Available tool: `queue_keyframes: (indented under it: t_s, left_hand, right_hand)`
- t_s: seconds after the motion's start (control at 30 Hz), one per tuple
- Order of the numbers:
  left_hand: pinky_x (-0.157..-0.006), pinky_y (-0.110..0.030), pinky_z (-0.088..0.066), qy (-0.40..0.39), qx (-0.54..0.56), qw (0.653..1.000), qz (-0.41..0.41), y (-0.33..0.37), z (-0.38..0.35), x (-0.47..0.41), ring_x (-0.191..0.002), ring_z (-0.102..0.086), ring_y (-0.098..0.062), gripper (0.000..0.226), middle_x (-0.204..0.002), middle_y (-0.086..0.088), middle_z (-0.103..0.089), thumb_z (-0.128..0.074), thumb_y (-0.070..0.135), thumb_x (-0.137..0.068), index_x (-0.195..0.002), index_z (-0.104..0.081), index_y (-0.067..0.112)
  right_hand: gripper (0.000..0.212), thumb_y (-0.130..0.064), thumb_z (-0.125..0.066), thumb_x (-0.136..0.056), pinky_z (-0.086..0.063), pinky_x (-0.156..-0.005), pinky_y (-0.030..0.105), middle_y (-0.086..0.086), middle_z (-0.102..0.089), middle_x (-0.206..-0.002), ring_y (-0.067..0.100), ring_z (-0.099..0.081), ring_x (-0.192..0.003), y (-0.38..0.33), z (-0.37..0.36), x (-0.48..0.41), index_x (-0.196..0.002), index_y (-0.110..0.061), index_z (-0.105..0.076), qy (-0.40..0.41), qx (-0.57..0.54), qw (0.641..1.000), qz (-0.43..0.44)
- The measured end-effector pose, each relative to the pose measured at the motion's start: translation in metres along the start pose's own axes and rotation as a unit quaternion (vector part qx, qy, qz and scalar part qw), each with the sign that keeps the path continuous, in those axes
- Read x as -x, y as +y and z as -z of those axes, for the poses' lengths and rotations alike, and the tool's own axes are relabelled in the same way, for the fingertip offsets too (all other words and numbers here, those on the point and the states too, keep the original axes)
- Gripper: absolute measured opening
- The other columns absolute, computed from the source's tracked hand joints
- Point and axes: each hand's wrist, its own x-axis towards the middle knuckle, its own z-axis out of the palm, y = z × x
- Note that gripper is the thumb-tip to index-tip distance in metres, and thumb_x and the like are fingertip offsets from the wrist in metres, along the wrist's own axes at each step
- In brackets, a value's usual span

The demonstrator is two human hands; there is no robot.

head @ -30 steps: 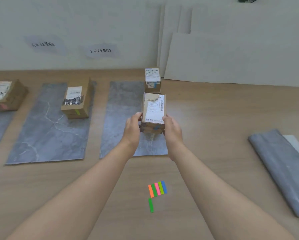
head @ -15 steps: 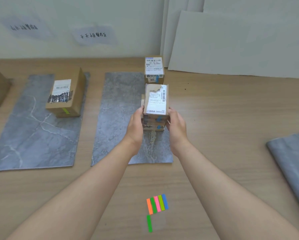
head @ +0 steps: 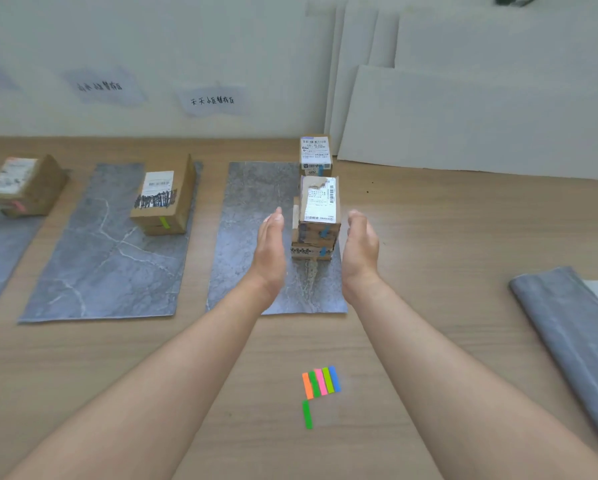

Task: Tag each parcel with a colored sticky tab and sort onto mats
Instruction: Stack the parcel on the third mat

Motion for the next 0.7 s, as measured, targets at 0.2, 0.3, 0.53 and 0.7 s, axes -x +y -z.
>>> queue_keyframes:
  t_s: [0.2,0.3,0.53,0.7]
  left_hand:
    - [-0.124,-0.04,-0.019,-0.001,0.028,0.999,-0.037,0.034,0.024,0.058,-0.149,-0.022,-0.008,0.053,-0.156,0.019,-0.025,-0.027,0.05,-0.106,-0.156,-0.03,0.033]
    - [-0.124,-0.039,-0.019,-0.004,0.038,0.998,-0.058,0.051,0.037,0.088,-0.147,-0.023,-0.007,0.053,-0.147,0.022,-0.03,-0.028,0.05,-0.106,-0.155,-0.032,0.031]
    - [-0.124,-0.042,-0.019,-0.004,0.05,0.994,-0.098,0.084,0.074,0.148,-0.143,-0.028,-0.005,0.051,-0.129,0.033,-0.037,-0.031,0.052,-0.104,-0.152,-0.038,0.033]
    - [-0.124,-0.04,-0.018,-0.02,0.054,0.991,-0.123,0.112,0.102,0.186,-0.137,-0.028,0.0,0.052,-0.124,0.04,-0.037,-0.033,0.055,-0.102,-0.15,-0.038,0.036]
  right_hand:
    - [0.028,-0.042,-0.048,-0.096,-0.051,-0.091,0.034,-0.011,-0.075,-0.095,0.013,-0.066,-0.096,-0.021,-0.011,0.06,-0.095,-0.024,-0.069,-0.015,-0.001,0.999,0.048]
    - [0.025,-0.04,-0.049,-0.099,-0.05,-0.086,0.022,-0.003,-0.073,-0.102,0.005,-0.067,-0.099,-0.037,-0.016,0.095,-0.093,-0.024,-0.067,-0.028,-0.005,0.998,0.054]
    - [0.036,-0.031,-0.046,-0.104,-0.04,-0.063,0.011,0.01,-0.068,-0.11,0.017,-0.059,-0.11,-0.071,-0.031,0.175,-0.117,-0.001,-0.062,-0.048,-0.005,0.996,0.071]
    - [0.043,-0.054,-0.053,-0.084,-0.042,-0.104,0.032,-0.007,-0.067,-0.121,0.016,-0.058,-0.124,-0.094,-0.056,0.226,-0.112,-0.027,-0.071,-0.032,0.0,0.993,0.115]
